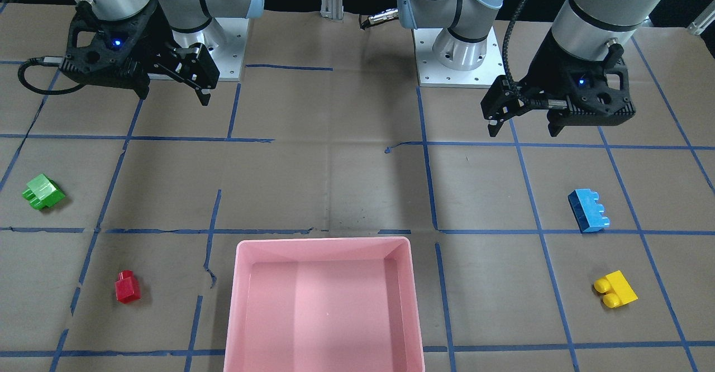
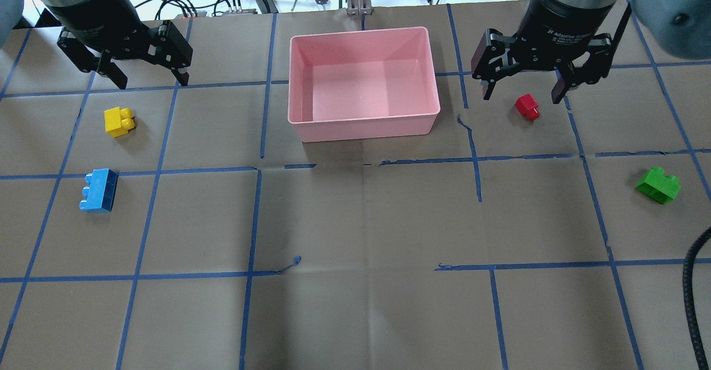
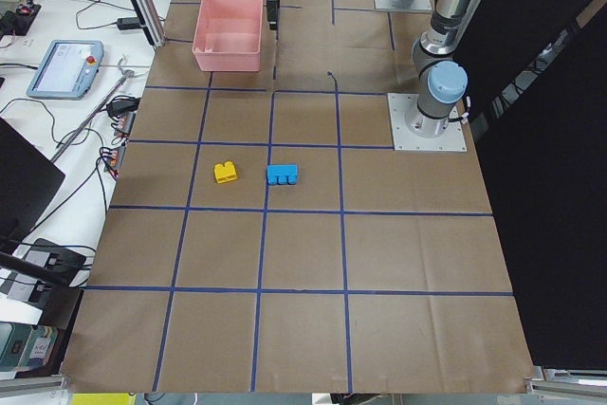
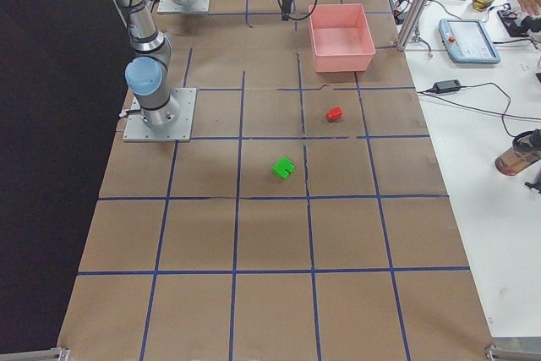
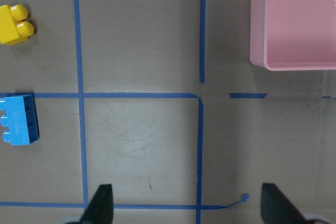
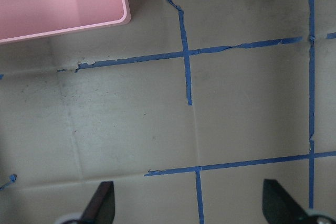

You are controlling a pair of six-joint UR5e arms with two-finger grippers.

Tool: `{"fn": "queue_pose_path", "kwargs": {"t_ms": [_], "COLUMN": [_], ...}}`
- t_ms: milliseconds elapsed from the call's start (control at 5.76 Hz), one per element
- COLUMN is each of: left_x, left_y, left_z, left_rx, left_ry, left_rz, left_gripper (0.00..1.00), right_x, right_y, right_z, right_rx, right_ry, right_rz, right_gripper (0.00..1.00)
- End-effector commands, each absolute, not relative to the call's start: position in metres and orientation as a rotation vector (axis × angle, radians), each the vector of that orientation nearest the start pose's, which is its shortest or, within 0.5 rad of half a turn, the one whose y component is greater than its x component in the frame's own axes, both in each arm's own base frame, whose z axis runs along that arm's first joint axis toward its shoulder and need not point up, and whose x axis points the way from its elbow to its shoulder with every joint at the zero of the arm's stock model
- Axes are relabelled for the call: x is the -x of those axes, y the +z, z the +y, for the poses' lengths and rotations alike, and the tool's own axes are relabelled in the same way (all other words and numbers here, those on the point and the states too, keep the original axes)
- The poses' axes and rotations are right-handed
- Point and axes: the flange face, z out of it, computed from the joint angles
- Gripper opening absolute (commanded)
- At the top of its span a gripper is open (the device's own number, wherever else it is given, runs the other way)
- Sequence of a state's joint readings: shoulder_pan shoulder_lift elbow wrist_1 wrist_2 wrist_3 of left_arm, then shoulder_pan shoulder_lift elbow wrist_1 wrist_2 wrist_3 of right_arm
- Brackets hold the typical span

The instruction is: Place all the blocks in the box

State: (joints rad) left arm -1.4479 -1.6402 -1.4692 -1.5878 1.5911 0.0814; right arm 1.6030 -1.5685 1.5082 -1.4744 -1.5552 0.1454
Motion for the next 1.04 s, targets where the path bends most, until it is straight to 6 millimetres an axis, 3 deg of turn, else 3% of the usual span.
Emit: {"fn": "queue_pose_path", "kwargs": {"t_ms": [0, 520, 867], "left_x": [-0.029, -0.177, -0.199], "left_y": [0.478, 0.400, 0.346], "left_z": [-0.552, -0.552, -0.550], "left_rx": [0.302, 0.331, 0.115], "left_ry": [0.003, 0.204, 0.127], "left_rz": [3.101, 3.145, 3.152], "left_gripper": [0.99, 0.99, 0.99], "right_x": [-0.150, -0.151, -0.150], "right_y": [0.509, 0.508, 0.508], "right_z": [-0.484, -0.484, -0.484], "right_rx": [-0.178, -0.178, -0.176], "right_ry": [0.055, 0.055, 0.057], "right_rz": [3.124, 3.122, 3.125], "right_gripper": [1.00, 1.00, 1.00]}}
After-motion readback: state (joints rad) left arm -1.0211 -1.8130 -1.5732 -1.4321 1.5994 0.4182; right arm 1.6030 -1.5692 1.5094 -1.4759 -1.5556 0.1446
